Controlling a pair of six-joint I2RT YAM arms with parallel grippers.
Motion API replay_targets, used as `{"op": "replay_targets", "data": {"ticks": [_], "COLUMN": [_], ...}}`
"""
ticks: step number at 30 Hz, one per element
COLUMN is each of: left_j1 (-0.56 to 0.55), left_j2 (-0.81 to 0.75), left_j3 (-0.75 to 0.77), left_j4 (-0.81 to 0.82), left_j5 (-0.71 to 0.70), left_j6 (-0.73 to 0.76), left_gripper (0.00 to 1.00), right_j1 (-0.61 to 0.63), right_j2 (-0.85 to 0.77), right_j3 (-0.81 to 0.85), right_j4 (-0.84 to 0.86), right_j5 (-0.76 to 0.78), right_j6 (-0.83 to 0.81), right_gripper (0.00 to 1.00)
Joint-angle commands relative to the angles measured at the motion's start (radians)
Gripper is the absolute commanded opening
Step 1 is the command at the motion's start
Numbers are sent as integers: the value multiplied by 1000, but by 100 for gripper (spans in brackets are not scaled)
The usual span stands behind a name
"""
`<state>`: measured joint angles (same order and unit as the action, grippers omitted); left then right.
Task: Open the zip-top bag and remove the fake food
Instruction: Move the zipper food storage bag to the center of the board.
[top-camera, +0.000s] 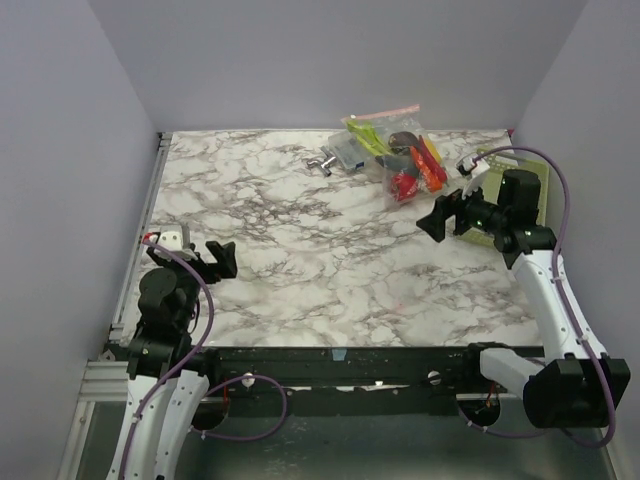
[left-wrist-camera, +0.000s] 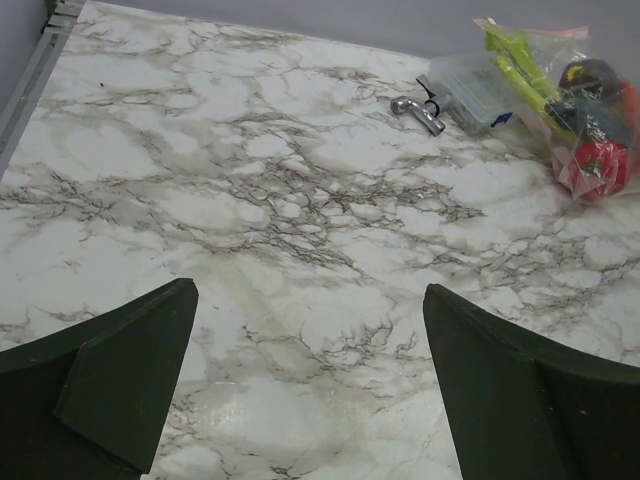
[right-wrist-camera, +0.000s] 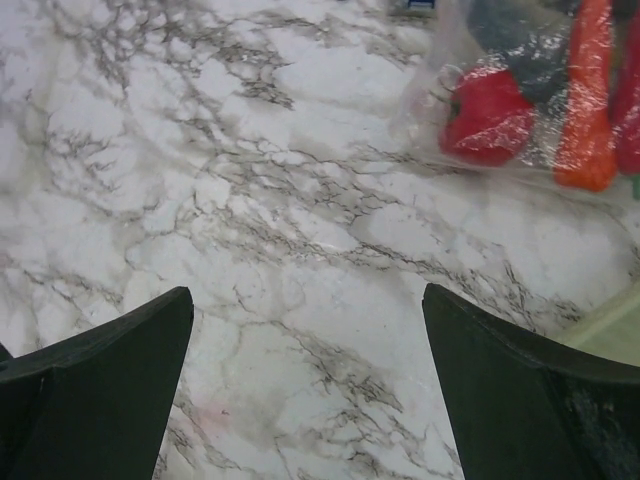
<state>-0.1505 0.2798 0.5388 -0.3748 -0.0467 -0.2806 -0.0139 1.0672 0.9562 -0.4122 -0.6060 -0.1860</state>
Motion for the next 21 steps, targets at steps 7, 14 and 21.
{"op": "replay_targets", "data": {"ticks": [7, 14, 21], "left_j1": [4, 5, 6], "left_j2": [57, 74, 73], "left_j3": [13, 24, 24], "left_j4": [43, 27, 29], "left_j5": [84, 78, 70], "left_j6": [-20, -14, -9], "left_gripper": [98, 99, 99], "right_j1": [93, 248, 374], "right_j2": [192, 327, 484], "right_j3": [74, 128, 233], "right_j4": [44, 155, 266], "right_j5": [-73, 176, 532], "right_j6": [-153, -130, -38], "right_gripper": [100, 100, 100]}}
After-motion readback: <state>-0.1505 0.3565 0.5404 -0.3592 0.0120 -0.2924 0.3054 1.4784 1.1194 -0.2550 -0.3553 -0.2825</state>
